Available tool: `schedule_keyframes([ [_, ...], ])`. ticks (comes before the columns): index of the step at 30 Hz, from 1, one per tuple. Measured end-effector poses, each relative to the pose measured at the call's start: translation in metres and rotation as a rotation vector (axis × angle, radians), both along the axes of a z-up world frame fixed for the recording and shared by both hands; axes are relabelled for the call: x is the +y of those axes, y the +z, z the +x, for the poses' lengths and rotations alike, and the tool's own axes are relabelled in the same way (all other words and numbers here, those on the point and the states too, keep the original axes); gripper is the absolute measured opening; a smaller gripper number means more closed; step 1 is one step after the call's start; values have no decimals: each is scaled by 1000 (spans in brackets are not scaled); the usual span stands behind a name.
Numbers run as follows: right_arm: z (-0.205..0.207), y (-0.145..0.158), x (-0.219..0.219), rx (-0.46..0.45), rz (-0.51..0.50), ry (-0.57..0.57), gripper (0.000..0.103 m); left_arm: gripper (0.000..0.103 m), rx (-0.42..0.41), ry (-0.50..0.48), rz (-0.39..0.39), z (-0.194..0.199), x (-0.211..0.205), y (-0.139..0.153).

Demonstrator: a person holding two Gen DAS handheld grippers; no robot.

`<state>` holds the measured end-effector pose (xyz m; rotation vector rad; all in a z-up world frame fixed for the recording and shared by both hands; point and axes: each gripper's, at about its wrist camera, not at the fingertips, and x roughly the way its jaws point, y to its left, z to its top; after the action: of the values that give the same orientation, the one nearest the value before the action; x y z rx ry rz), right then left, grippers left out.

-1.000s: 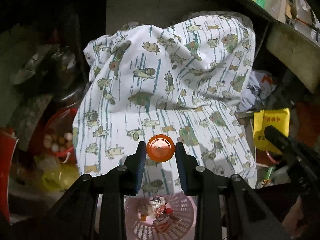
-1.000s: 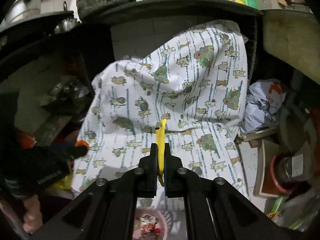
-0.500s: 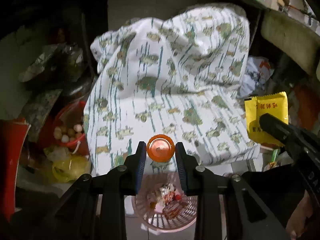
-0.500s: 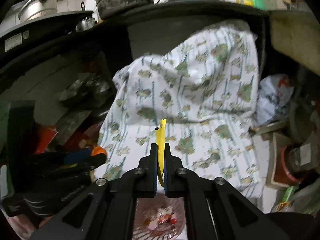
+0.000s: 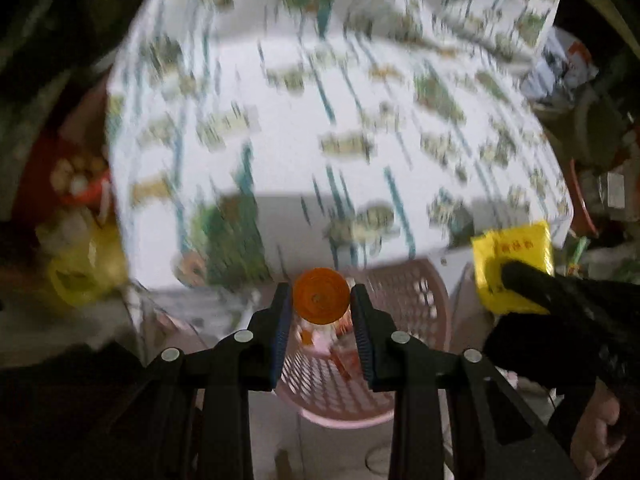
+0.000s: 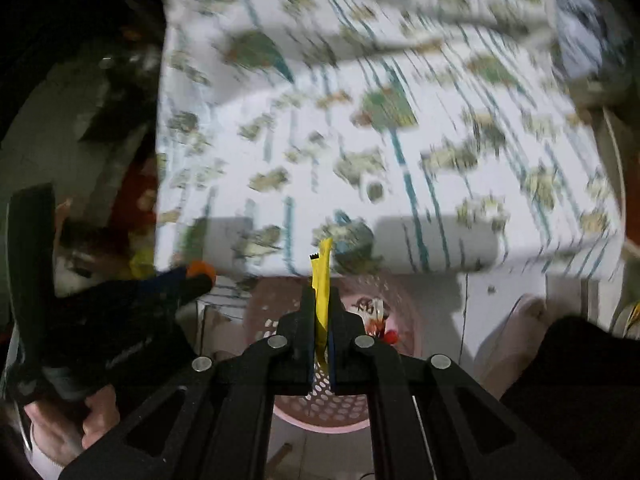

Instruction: Collect trash

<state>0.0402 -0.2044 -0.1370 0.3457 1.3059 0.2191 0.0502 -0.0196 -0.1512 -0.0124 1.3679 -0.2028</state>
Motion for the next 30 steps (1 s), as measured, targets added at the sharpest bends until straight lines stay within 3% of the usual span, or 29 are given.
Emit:
schedule_keyframes([
  [4, 2, -28, 1, 47, -17, -17, 5, 29, 41, -60, 37, -3, -10, -17],
  [7, 2, -46, 6, 101, -14, -5, 5, 29, 84, -54, 0, -4, -10, -25],
  [13, -3, -60, 16, 133, -68, 49, 5, 29, 107, -82, 36, -10, -19, -35],
  [15, -4, -60, 16, 125, -99, 38, 6, 42, 100, -86, 73, -9, -22, -35],
  [16, -3, -59, 16, 119, -109, 35, 10, 60, 88, -89, 83, -10, -24, -34],
  [17, -3, -58, 15, 119, -105, 33, 22, 70, 77, -88, 86, -11, -25, -31],
  [18, -3, -57, 12, 126, -83, 27, 30, 71, 67, -83, 87, -10, -24, -28],
  [19, -3, -57, 11, 128, -68, 19, 39, 72, 61, -75, 82, -10, -24, -24],
  [25, -3, -33, 0, 73, -93, -27, 40, 72, -16, -25, 72, -9, -12, 10],
  [30, -12, 26, -1, -101, -143, -47, 42, 72, -158, 9, 48, -19, 0, 66],
])
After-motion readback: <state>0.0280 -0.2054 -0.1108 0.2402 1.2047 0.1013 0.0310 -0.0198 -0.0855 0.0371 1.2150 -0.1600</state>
